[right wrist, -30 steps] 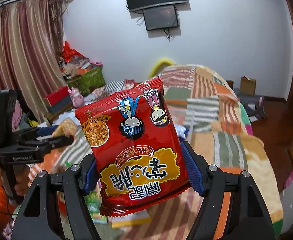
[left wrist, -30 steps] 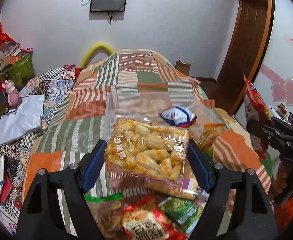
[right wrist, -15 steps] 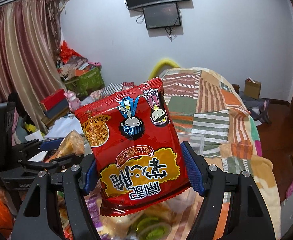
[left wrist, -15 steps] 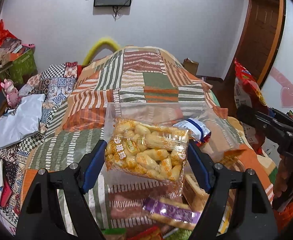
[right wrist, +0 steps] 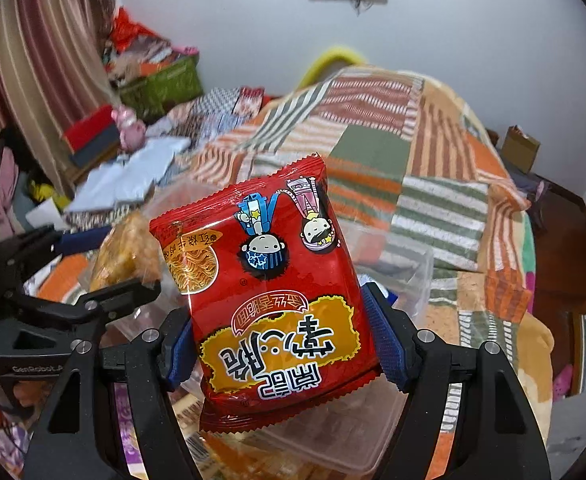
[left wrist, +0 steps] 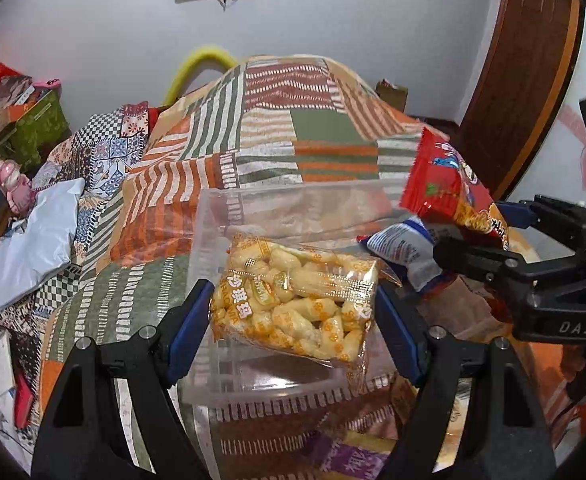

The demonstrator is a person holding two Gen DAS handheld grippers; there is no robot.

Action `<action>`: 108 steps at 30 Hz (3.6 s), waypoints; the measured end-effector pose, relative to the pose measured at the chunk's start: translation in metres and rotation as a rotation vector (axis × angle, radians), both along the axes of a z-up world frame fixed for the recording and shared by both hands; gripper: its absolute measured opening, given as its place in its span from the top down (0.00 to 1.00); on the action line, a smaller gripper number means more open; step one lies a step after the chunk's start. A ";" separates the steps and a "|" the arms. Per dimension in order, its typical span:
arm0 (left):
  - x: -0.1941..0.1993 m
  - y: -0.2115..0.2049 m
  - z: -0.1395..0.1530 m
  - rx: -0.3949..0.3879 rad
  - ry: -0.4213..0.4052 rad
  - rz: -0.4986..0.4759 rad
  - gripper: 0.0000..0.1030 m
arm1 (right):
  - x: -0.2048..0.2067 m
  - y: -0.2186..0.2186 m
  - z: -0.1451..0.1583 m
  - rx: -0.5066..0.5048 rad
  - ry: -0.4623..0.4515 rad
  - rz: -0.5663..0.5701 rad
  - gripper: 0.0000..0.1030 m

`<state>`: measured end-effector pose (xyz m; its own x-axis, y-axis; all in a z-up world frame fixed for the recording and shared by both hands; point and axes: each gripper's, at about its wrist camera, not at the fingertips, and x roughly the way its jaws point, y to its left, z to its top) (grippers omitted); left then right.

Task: Organize snacks
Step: 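Lower the red bag into the box with the right tool while the left drops puffs, then grasp the purple coconut roll with the right tool while the left grasps crackers, then carry the coconut roll into the box with the right tool while the left drops crackers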

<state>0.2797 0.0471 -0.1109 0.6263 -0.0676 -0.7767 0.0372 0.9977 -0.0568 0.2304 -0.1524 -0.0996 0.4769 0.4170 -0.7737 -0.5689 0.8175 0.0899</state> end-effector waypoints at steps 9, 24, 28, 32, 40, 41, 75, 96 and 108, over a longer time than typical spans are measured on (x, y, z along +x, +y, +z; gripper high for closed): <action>0.013 -0.007 -0.017 0.027 0.068 -0.003 0.23 | 0.004 0.003 -0.015 -0.068 0.065 0.032 0.32; 0.000 -0.005 -0.010 0.025 0.071 0.010 0.22 | -0.015 -0.001 0.011 -0.073 -0.033 0.025 0.31; -0.017 -0.004 0.011 0.030 0.022 0.008 0.19 | -0.028 -0.009 0.024 -0.053 -0.072 0.009 0.31; -0.039 -0.001 0.033 0.027 -0.030 0.011 0.14 | -0.050 -0.018 0.039 -0.025 -0.124 -0.003 0.30; -0.096 0.013 0.053 0.028 -0.076 0.031 0.07 | -0.097 -0.037 0.054 0.052 -0.177 -0.011 0.25; -0.103 0.015 0.052 0.029 -0.071 0.034 0.07 | -0.104 -0.039 0.053 0.060 -0.180 -0.012 0.25; -0.187 0.060 -0.057 -0.098 0.065 0.112 0.43 | -0.150 0.000 -0.056 0.074 0.061 0.041 0.36; -0.208 0.065 -0.050 -0.100 -0.006 0.097 0.50 | -0.145 0.055 -0.061 -0.005 0.084 0.141 0.48; -0.205 0.064 -0.044 -0.115 -0.032 0.095 0.51 | -0.136 0.067 -0.062 -0.021 0.076 0.141 0.59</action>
